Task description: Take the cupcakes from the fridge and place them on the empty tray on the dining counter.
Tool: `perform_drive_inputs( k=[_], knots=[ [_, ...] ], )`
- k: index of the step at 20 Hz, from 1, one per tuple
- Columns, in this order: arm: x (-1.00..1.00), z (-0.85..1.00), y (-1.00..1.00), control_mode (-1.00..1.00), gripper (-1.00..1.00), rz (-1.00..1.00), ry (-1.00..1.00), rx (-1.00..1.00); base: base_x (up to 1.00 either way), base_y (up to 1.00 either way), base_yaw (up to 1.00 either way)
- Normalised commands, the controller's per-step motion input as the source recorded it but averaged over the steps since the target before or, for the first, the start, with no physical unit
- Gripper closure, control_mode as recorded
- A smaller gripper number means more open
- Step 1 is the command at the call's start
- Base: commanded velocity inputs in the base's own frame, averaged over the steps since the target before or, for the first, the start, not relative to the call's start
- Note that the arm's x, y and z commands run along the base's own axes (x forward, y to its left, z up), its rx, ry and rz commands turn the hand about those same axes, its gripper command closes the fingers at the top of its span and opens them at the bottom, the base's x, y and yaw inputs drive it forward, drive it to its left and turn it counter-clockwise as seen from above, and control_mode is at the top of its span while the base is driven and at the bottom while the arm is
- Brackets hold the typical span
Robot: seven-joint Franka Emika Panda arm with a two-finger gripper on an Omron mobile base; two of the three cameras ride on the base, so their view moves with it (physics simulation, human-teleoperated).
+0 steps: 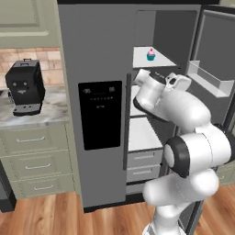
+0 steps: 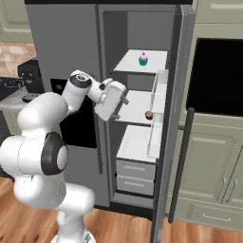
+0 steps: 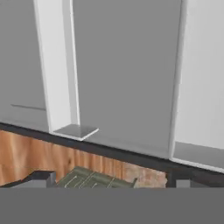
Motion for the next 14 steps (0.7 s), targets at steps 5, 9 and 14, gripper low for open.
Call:
perform_drive_inputs(
  k=[5,9,14],
  knots=[
    [-0.41,0.0,0.76,-1.0,-1.0,-0.02,-0.36,0.41,0.0,0.0,0.0],
    [-0.38,0.0,0.71,-1.0,-1.0,0.0,-0.25,0.4,0.0,0.0,0.0],
    [-0.3,-0.13,0.62,-1.0,-1.0,0.06,-0.36,0.38,0.0,0.0,0.0]
  ],
)
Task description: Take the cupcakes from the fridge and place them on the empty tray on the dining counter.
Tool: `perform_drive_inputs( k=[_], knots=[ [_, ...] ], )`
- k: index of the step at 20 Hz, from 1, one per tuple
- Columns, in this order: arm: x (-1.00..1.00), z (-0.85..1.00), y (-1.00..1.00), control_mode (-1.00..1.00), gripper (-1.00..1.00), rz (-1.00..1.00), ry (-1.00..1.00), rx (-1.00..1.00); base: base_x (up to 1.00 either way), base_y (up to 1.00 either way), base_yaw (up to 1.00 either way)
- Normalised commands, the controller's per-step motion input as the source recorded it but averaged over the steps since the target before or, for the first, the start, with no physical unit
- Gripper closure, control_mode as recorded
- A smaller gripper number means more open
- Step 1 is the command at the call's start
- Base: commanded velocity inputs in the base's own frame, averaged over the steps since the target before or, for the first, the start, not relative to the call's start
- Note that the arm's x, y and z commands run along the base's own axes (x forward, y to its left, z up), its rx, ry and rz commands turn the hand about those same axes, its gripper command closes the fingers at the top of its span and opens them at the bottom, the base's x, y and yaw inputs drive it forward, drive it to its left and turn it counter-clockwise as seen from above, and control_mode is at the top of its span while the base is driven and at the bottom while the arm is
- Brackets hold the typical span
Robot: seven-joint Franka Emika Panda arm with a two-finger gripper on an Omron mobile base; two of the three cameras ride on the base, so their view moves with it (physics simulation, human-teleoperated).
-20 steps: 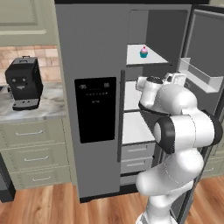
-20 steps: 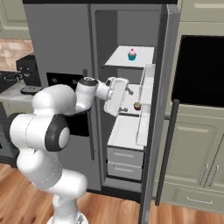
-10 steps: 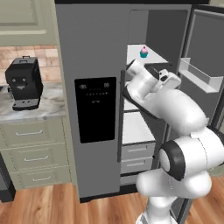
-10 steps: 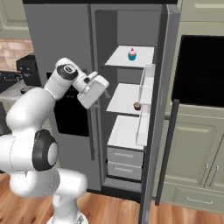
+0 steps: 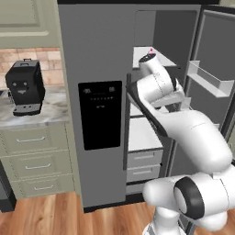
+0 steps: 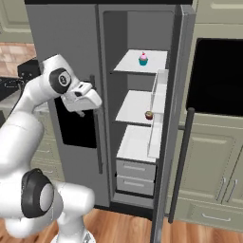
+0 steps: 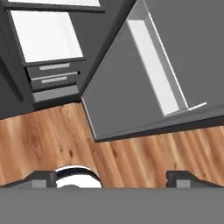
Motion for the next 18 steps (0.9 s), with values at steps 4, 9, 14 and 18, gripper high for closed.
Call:
perform_drive_inputs(
  k=[4,9,14,18],
  knots=[
    [-0.1,-0.05,0.52,-1.0,-1.0,0.12,-0.34,0.28,0.0,0.0,0.0],
    [0.0,-0.01,0.46,-1.0,-1.0,0.09,-0.14,0.2,0.0,0.0,0.0],
    [0.22,0.0,0.17,-1.0,-1.0,0.05,-0.09,0.02,0.0,0.0,0.0],
    [0.2,0.0,0.15,-1.0,-1.0,0.11,-0.34,0.01,0.0,0.0,0.0]
  ],
)
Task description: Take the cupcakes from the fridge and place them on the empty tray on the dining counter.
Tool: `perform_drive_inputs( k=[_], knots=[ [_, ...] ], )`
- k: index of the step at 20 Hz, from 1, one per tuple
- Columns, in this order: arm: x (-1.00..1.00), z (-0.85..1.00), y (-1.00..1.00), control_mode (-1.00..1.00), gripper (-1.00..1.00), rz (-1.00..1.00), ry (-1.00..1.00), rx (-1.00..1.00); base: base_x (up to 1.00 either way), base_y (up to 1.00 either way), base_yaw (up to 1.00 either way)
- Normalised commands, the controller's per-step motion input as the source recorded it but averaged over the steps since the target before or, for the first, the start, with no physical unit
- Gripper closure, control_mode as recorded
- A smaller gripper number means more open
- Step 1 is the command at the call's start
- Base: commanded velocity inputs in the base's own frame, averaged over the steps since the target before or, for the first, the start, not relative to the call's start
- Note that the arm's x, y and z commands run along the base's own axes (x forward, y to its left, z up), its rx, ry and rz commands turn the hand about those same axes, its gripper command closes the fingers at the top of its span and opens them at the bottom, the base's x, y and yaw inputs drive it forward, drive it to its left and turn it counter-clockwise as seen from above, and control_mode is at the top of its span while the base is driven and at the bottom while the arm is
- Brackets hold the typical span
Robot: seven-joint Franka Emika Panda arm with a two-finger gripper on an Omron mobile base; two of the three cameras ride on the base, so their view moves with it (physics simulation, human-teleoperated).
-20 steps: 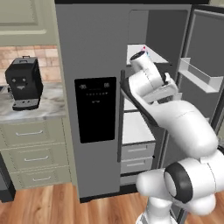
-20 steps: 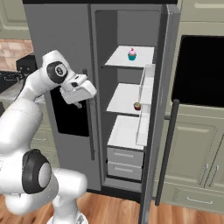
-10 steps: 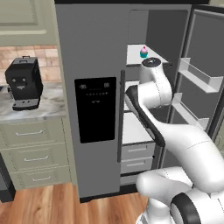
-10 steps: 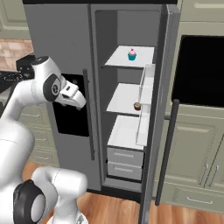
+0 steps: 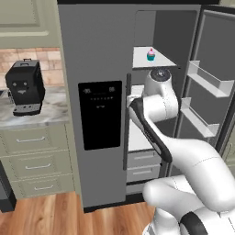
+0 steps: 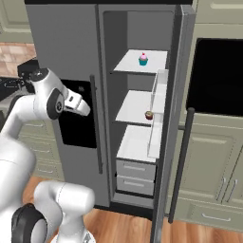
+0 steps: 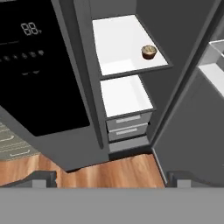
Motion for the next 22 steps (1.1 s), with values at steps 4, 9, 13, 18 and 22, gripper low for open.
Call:
perform_drive_inputs(
  k=[4,9,13,18,22],
  knots=[
    [0.45,0.0,0.0,-1.0,-1.0,0.08,-0.12,0.0,0.0,0.0,0.0],
    [0.62,-0.02,0.0,-1.0,-1.0,0.08,-0.07,0.0,0.0,0.0,0.0],
    [0.64,0.0,0.03,-1.0,-1.0,0.04,0.0,0.0,0.0,0.0,0.0],
    [0.69,-0.05,0.06,-1.0,-1.0,0.03,0.0,0.0,0.0,0.0,0.0],
    [0.7,-0.16,0.09,-1.0,-1.0,0.03,0.0,0.0,0.0,0.0,0.0]
  ],
)
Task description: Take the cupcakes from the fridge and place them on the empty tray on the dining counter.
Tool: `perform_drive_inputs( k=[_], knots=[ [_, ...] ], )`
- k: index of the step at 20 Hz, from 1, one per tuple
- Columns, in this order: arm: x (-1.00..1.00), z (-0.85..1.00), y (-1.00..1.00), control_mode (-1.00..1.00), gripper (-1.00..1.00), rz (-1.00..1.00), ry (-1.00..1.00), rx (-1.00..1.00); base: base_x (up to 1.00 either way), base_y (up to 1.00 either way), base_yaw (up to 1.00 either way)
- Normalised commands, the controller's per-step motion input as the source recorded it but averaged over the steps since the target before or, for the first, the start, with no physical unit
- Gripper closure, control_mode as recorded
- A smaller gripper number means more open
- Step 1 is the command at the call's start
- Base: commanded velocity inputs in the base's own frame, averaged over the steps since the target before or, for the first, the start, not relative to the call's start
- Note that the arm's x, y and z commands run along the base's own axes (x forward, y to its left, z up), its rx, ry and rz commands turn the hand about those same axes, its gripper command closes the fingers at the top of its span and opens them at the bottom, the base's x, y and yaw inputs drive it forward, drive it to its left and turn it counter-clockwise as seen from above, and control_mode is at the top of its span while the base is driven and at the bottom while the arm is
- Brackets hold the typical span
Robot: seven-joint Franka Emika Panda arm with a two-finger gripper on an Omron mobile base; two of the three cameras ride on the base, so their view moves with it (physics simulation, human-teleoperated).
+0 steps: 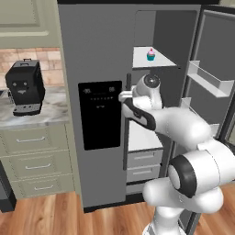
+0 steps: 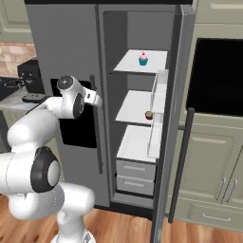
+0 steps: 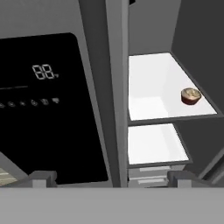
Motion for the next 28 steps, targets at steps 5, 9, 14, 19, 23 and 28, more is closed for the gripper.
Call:
perform_drive_inputs(
  k=[5,9,14,19,23,28],
  knots=[
    [0.65,-0.25,0.0,-1.0,-1.0,0.03,-0.02,0.0,0.0,0.0,0.0],
    [0.67,-0.26,0.0,-1.0,-1.0,0.03,-0.01,0.0,0.0,0.0,0.0],
    [0.72,-0.29,0.0,-1.0,-1.0,0.03,0.0,0.0,0.0,0.0,0.0],
    [0.74,-0.23,0.0,-1.0,-1.0,0.03,0.0,0.0,0.0,0.0,0.0],
    [0.79,-0.23,0.03,-1.0,-1.0,0.02,0.0,0.0,0.0,0.0,0.0],
    [0.53,-0.1,0.09,-1.0,1.0,0.0,0.0,0.0,0.0,0.0,0.0]
  ],
)
